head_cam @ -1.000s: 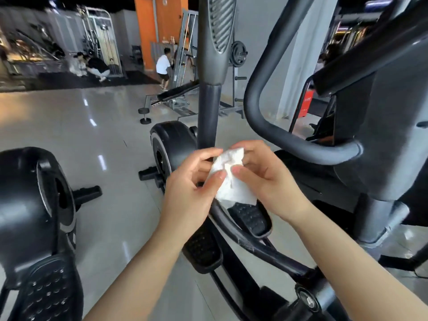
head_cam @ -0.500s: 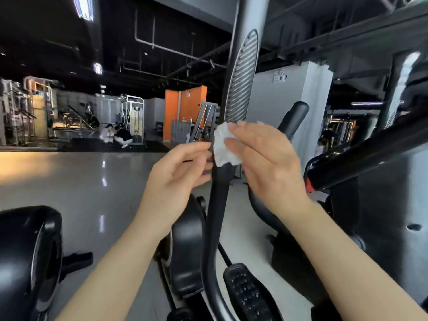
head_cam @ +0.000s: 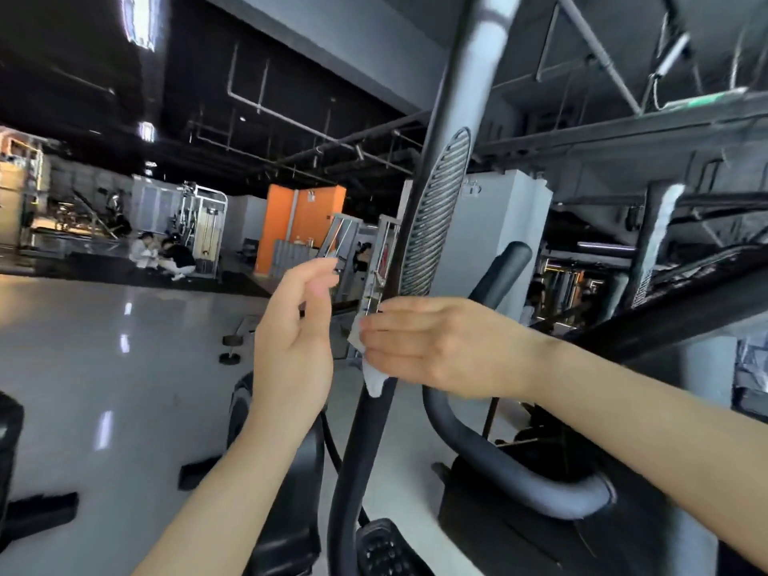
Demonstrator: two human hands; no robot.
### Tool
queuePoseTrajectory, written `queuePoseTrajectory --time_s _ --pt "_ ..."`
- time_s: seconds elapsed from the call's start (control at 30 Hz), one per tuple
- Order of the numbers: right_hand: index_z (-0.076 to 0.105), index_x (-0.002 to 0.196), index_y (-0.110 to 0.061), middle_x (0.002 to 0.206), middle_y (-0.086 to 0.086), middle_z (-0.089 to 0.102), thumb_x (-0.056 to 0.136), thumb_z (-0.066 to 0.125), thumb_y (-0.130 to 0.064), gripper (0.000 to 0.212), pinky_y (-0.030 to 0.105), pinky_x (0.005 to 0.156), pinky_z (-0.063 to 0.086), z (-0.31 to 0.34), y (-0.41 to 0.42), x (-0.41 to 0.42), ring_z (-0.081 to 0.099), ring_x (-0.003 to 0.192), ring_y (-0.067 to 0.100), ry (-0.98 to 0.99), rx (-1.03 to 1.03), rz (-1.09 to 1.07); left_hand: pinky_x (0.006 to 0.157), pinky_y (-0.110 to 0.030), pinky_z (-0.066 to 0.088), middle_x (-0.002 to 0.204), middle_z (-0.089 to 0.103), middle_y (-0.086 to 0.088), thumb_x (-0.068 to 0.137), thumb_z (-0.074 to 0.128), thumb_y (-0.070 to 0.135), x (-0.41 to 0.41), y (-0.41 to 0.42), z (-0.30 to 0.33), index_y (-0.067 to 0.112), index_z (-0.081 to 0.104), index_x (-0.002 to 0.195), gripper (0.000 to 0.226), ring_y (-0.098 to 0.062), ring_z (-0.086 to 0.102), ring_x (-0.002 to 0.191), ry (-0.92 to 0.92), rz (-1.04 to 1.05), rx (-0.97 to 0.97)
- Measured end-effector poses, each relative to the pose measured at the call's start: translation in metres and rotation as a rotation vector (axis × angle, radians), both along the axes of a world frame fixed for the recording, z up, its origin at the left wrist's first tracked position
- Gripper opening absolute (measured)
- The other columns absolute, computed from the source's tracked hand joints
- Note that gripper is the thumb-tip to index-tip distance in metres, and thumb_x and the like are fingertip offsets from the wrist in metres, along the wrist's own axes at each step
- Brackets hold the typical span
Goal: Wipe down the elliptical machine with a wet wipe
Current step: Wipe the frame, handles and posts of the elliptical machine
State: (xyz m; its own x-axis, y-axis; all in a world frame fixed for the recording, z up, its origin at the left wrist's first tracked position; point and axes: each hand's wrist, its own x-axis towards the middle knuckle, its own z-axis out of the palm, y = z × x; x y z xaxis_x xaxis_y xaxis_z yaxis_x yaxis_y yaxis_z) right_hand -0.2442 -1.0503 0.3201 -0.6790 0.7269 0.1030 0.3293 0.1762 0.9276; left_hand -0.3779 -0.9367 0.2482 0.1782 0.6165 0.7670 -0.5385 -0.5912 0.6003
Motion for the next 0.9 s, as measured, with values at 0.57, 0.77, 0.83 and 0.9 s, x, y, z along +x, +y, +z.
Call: queuePoseTrajectory --time_s 0.57,0.77,0.83,0.9 --pt "0.069 0.104 -0.001 0.115 0.012 0.067 0.098 0.046 -0.009 0.025 0.037 0.115 0.028 0.171 -0.001 -0.006 0.053 0.125 0.028 0.283 0.474 0.029 0.107 -0.008 0.025 0.128 0.031 0.040 0.098 0.034 0.040 0.048 -0.009 0.138 0.041 0.032 0.138 0.040 0.019 0.031 0.127 -0.202 0.031 0.370" --pt "0.069 0.095 -0.003 0.105 0.011 0.069 0.086 0.044 0.006 0.028 0.038 0.115 0.030 0.248 -0.019 -0.019 0.060 0.115 0.029 -0.014 0.534 -0.064 0.109 -0.011 0.012 0.135 0.016 0.047 0.092 0.017 0.059 0.074 -0.012 0.146 0.055 0.014 0.136 0.044 0.022 0.014 0.133 -0.203 0.054 0.357" --pt "0.067 0.103 -0.002 0.112 0.013 0.067 0.089 0.045 0.006 0.028 0.033 0.114 0.029 0.282 -0.033 -0.015 0.059 0.115 0.031 0.040 0.712 -0.021 0.109 -0.010 0.011 0.136 0.015 0.049 0.092 0.015 0.060 0.076 -0.013 0.146 0.061 0.012 0.132 0.041 0.021 0.012 0.135 -0.191 0.060 0.370" --pt "0.066 0.115 -0.004 0.118 0.012 0.066 0.095 0.045 -0.001 0.029 0.019 0.110 0.029 0.282 -0.036 -0.008 0.057 0.117 0.030 0.290 0.740 0.061 0.108 -0.007 0.011 0.136 0.016 0.050 0.091 0.014 0.061 0.076 -0.014 0.145 0.063 0.013 0.130 0.039 0.020 0.013 0.136 -0.192 0.053 0.370"
